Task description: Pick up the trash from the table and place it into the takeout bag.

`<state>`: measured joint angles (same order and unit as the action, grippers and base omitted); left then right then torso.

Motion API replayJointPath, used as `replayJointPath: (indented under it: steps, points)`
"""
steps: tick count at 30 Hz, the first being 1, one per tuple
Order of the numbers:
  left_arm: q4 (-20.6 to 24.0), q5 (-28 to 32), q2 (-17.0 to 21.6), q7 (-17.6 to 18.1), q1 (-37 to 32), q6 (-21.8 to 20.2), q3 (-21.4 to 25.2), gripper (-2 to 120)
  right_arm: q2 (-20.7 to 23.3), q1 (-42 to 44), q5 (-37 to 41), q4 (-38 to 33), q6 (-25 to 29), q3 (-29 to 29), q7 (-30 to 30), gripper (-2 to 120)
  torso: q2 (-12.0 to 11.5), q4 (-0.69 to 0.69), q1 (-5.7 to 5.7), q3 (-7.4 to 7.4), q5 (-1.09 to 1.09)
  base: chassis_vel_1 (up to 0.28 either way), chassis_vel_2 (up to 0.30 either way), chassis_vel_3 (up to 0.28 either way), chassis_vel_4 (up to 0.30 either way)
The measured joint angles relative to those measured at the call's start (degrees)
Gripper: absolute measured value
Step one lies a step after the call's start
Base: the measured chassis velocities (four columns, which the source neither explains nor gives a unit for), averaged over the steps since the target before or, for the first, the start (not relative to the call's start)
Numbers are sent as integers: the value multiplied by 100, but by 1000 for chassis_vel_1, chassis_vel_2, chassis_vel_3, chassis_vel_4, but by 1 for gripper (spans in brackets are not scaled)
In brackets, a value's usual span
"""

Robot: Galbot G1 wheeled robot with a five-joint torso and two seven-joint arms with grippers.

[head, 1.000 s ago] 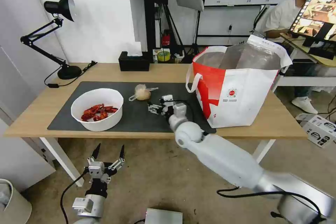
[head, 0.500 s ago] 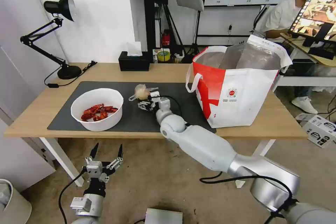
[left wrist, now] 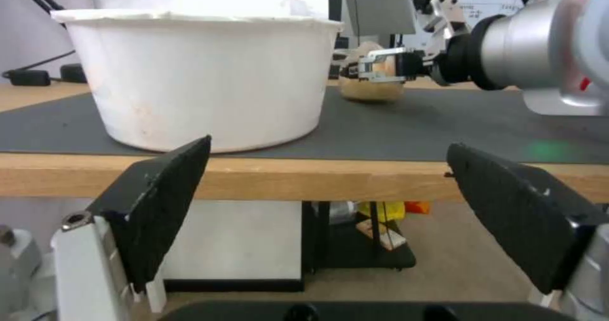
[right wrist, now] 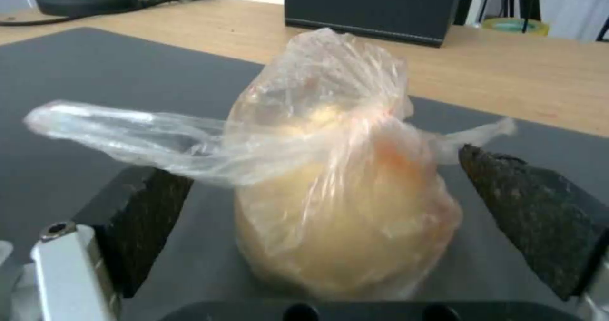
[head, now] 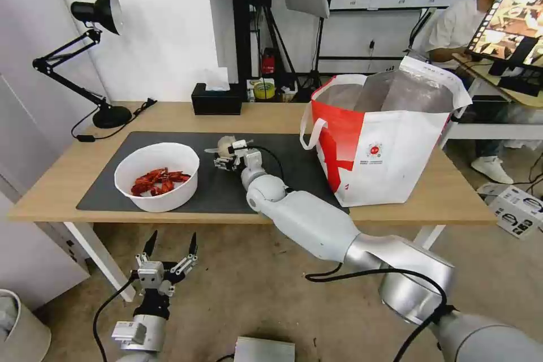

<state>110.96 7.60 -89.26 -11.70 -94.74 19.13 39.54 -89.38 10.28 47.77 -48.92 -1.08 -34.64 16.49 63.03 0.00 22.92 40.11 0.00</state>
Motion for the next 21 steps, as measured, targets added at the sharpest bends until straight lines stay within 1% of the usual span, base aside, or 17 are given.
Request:
replayJointPath:
  steps: [4,8,10,11,14,15,17,19,20,21]
  points:
    - [-15,0,0,0,-5,9,-5,100,-72,-57,-23,138,44,2,-75,100,0,1,0,0,0,0,0,0,0]
    - [-27,-1,-3,0,-3,14,-29,100,-83,-92,-36,229,61,-23,-134,97,0,0,0,0,0,0,0,0,0]
    - [-41,-3,-4,-1,5,16,-41,100,-82,-94,-43,279,63,-37,-171,88,0,0,0,0,0,0,0,0,0]
    - [-41,-3,-4,-1,5,16,-41,100,-82,-94,-43,279,63,-37,-171,88,0,0,0,0,0,0,0,0,0]
    - [-84,-11,-9,-2,20,28,-63,100,-80,-74,-75,344,65,-41,-221,74,0,0,0,0,1,0,0,0,0]
    - [-84,-11,-9,-2,20,28,-63,100,-80,-74,-75,344,65,-41,-221,74,0,0,0,0,1,0,0,0,0]
    - [-113,-20,-15,-4,26,39,-80,100,-78,-60,-91,364,82,-41,-248,65,0,0,0,0,1,0,0,0,0]
    - [-119,-22,-16,-5,27,44,-84,100,-77,-57,-96,369,89,-41,-256,63,0,0,0,0,1,0,0,0,0]
    - [-144,-29,-24,-8,32,58,-92,100,-76,-47,-115,376,109,-40,-272,56,0,0,0,0,1,0,0,0,0]
    - [-152,-31,-27,-9,34,66,-94,100,-75,-42,-121,379,115,-39,-279,53,0,0,0,0,1,0,0,0,0]
